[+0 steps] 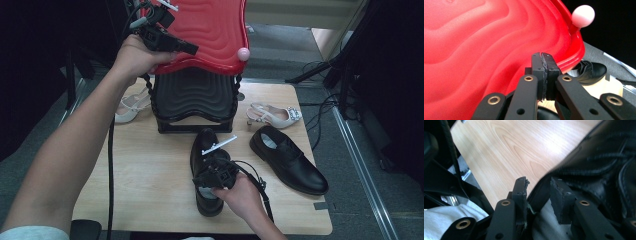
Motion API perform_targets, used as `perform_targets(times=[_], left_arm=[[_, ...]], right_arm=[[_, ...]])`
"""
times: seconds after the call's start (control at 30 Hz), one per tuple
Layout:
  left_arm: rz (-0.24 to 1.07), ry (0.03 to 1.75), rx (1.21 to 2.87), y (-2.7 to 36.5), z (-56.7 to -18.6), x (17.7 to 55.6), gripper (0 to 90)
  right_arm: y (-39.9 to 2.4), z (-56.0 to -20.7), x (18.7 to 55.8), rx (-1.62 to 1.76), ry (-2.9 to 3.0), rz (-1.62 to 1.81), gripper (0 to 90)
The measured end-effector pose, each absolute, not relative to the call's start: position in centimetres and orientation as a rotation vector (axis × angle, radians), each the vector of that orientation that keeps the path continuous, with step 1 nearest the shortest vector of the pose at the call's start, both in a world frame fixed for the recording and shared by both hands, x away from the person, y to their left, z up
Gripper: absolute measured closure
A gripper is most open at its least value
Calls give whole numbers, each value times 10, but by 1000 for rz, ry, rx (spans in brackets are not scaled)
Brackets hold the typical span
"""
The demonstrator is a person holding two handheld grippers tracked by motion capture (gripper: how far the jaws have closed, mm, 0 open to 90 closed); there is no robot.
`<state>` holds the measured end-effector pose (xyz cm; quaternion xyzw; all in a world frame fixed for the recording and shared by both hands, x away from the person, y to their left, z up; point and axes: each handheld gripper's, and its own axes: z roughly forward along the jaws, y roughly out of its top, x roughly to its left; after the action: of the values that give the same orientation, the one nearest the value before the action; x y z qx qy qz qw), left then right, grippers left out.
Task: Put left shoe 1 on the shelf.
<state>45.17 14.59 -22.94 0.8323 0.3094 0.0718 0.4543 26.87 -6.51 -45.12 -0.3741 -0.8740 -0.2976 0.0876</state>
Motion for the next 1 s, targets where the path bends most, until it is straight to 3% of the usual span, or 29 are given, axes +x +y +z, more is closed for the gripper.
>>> perform_targets(times=[0.23, 0.63, 0.7, 0.83, 1.0], left_arm=[[180, 800, 2068, 144, -232, 455, 900], [205, 791, 2062, 141, -236, 456, 900], [207, 788, 2064, 139, -236, 456, 900], [199, 796, 2056, 141, -236, 455, 900], [197, 807, 2057, 140, -236, 456, 900]], right_arm=[[-47, -466, 271, -1123, -2623, -783, 641], [-39, -470, 270, -1108, -2678, -780, 668], [-38, -471, 269, -1093, -2680, -796, 685], [-51, -473, 277, -1070, -2621, -809, 799], [-60, -471, 284, -1086, -2558, -803, 849]])
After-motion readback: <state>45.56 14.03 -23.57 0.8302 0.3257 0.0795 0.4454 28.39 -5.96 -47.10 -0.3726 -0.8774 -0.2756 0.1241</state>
